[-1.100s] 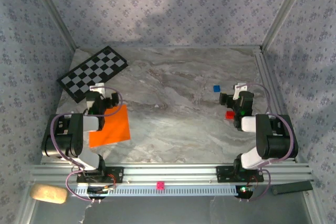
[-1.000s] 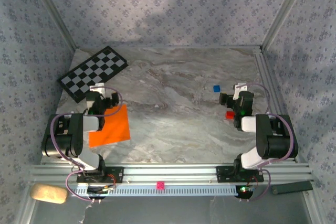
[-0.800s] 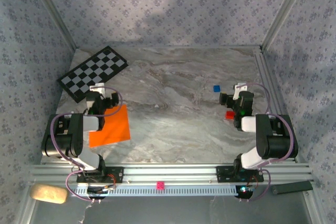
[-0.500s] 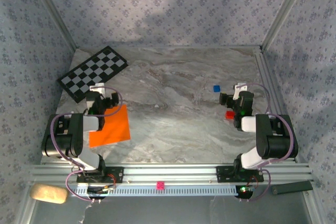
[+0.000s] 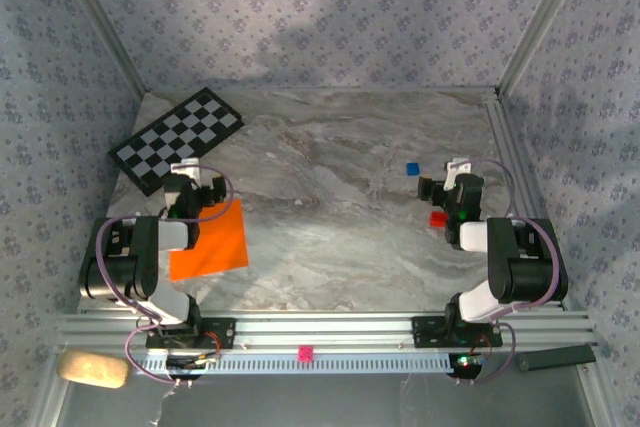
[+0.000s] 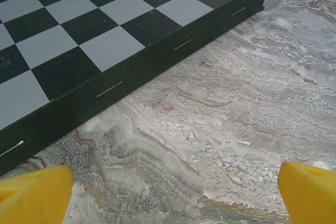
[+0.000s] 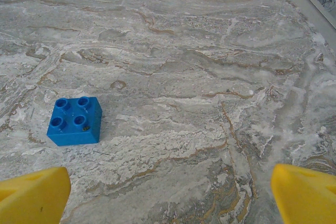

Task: Fold a paper plane with a square sheet of paper (pick it up from the middle)
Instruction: Move the square sheet of paper to the center of the table.

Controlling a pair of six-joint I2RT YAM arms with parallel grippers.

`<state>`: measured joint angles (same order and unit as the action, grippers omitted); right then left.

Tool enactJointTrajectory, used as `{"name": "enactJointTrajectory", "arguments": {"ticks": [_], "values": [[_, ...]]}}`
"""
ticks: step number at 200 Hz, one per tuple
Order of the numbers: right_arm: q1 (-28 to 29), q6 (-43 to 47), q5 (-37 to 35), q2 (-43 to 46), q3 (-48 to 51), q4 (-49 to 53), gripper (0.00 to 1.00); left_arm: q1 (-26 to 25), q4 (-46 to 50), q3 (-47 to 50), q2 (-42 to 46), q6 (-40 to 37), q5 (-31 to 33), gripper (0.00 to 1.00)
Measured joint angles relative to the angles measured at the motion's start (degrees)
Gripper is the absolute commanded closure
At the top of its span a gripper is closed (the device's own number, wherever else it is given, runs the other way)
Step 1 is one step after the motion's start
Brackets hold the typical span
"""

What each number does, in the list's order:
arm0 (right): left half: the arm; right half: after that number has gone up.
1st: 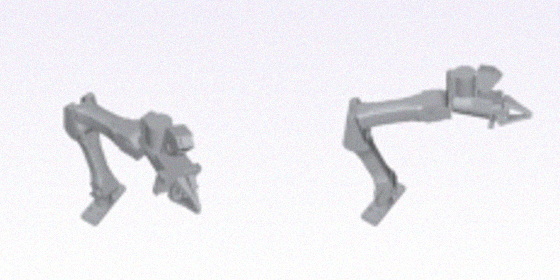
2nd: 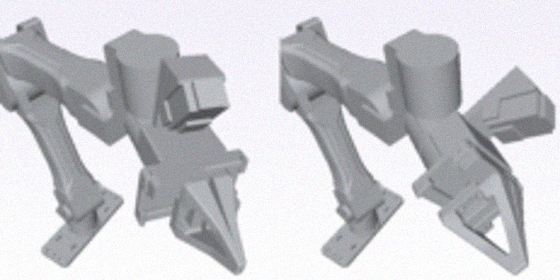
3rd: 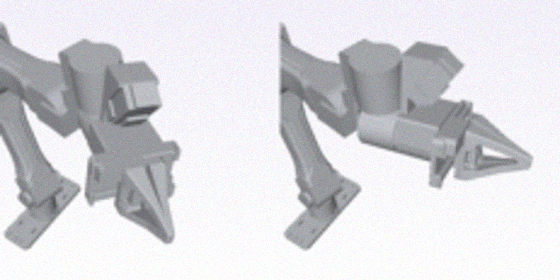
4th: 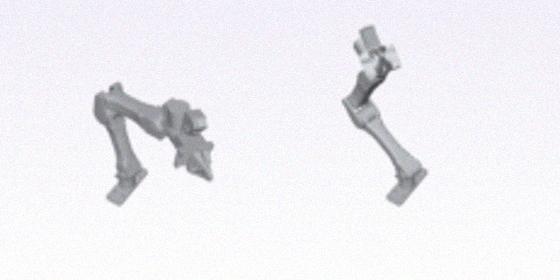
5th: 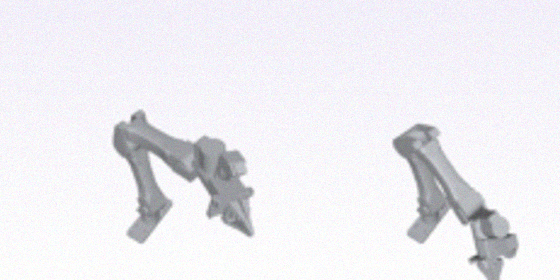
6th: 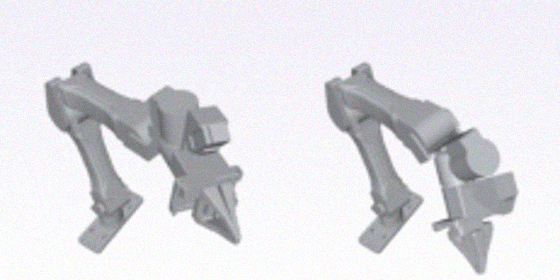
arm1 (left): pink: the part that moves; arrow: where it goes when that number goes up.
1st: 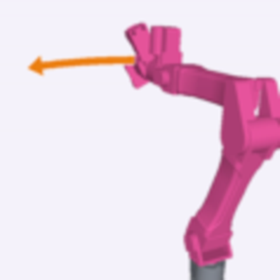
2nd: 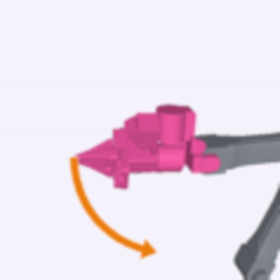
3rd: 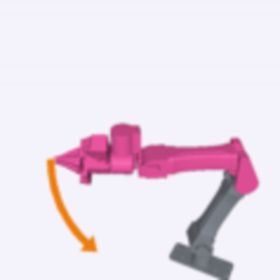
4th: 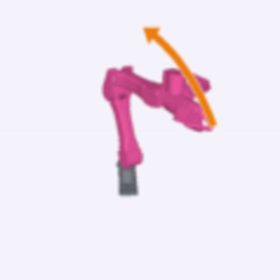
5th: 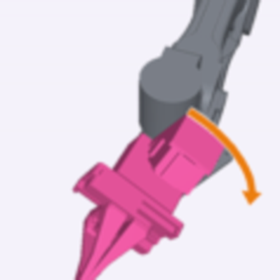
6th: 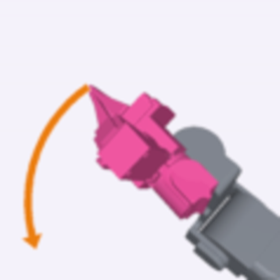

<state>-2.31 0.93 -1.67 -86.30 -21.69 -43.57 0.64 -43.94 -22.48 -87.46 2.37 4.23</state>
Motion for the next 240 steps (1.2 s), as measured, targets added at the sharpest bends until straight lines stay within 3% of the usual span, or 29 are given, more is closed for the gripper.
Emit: {"name": "enactJointTrajectory", "arguments": {"ticks": [74, 101, 129, 149, 174, 202, 240], "values": [[0.94, 1.29, 1.29, 1.79, -1.36, 4.22, 0.00, 0.00, 4.11, -1.55, 2.82, -0.79, -1.77, 0.00], [1.11, -0.13, 1.07, 7.19, -8.24, 17.49, 0.00, 0.44, 15.15, -4.63, 10.36, 3.28, -0.13, 0.00], [1.07, -5.31, 2.14, 14.03, -14.32, 28.35, 0.00, 4.59, 30.58, -11.56, 17.18, 13.46, 1.09, 0.00], [0.31, -10.86, 7.61, 17.62, -15.15, 33.46, 0.00, 8.55, 38.69, -14.23, 19.32, 20.76, -1.57, 0.00], [-0.22, -17.70, 16.39, 17.79, -15.21, 38.86, 0.00, 10.84, 47.45, -14.53, 18.84, 26.01, -10.16, 0.00], [2.60, -23.30, 23.10, 16.33, -15.58, 43.12, 0.00, 10.12, 51.56, -12.39, 18.47, 30.56, -18.84, 0.01], [10.99, -25.38, 23.52, 13.31, -17.14, 46.10, 0.00, 5.51, 56.61, -10.08, 18.47, 32.89, -20.65, 0.01]]}}
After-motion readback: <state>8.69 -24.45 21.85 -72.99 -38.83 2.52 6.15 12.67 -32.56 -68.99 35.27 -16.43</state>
